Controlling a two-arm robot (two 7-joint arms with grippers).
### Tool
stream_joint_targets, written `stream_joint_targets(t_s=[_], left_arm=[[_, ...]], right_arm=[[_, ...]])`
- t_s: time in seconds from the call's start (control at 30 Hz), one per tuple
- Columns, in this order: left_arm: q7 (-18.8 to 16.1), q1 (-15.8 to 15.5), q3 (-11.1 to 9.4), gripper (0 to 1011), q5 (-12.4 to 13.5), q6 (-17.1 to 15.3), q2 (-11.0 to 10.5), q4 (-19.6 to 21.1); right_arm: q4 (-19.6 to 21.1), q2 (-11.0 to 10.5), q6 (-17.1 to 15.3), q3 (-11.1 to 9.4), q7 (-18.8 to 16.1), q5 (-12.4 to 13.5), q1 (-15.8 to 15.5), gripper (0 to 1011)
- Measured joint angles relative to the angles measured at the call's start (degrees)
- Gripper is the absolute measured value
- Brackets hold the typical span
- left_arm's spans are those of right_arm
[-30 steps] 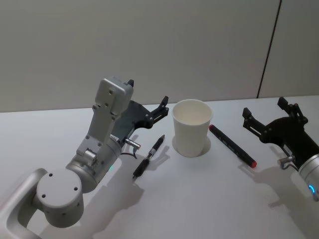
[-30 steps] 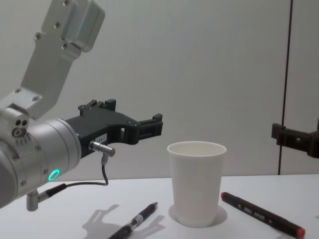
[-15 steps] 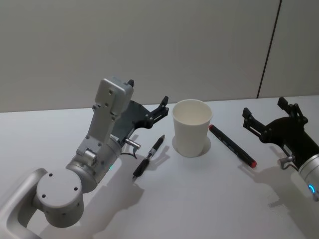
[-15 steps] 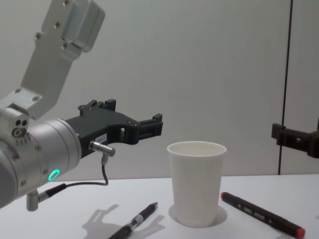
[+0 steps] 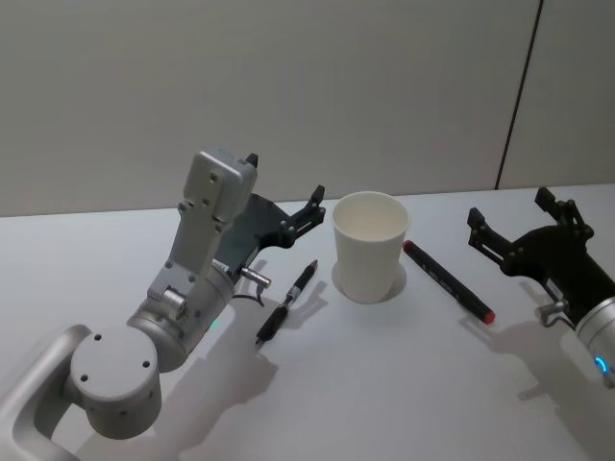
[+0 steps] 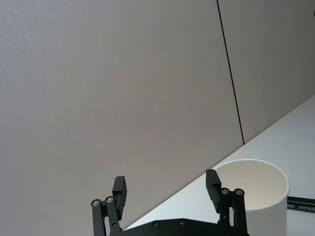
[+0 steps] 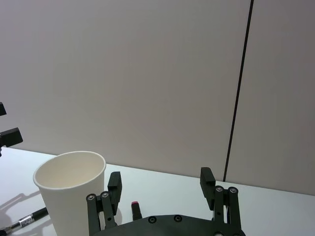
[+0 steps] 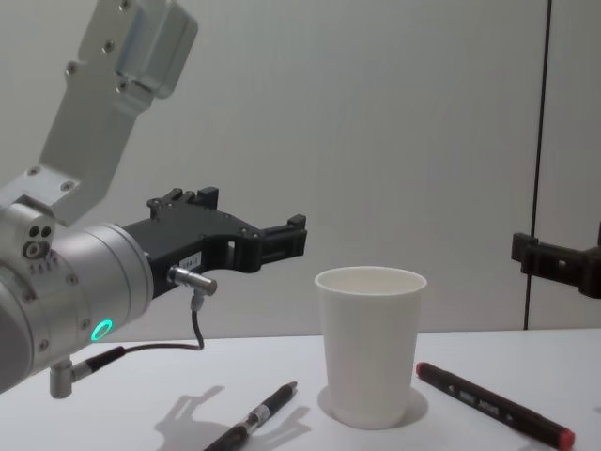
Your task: Place the pen into the pen holder.
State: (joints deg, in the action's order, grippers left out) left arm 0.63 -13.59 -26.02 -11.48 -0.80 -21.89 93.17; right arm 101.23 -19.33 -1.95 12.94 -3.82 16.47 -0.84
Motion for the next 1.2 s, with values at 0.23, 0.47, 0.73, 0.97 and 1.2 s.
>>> stream_joint_targets(t_s=[0.23,0.47,0.73,0.97,1.2], left_arm=[[0.0,0.0,0.0,1001,0.0,0.0,0.0,0.0],[0.0,0.0,0.0,1001,0.0,0.0,0.0,0.0],[0.0,0.0,0.0,1001,0.0,0.0,0.0,0.0],[0.0,0.0,0.0,1001,0.0,0.0,0.0,0.0],[0.0,0.0,0.0,1001,0.0,0.0,0.0,0.0]], right_arm=[[0.0,0.0,0.0,0.0,0.0,0.0,0.0,1001],[0.0,0.0,0.0,0.0,0.0,0.0,0.0,1001],[0.0,0.0,0.0,0.0,0.0,0.0,0.0,1001],[0.0,0.0,0.0,0.0,0.0,0.0,0.0,1001],[0.0,0.0,0.0,0.0,0.0,0.0,0.0,1001]])
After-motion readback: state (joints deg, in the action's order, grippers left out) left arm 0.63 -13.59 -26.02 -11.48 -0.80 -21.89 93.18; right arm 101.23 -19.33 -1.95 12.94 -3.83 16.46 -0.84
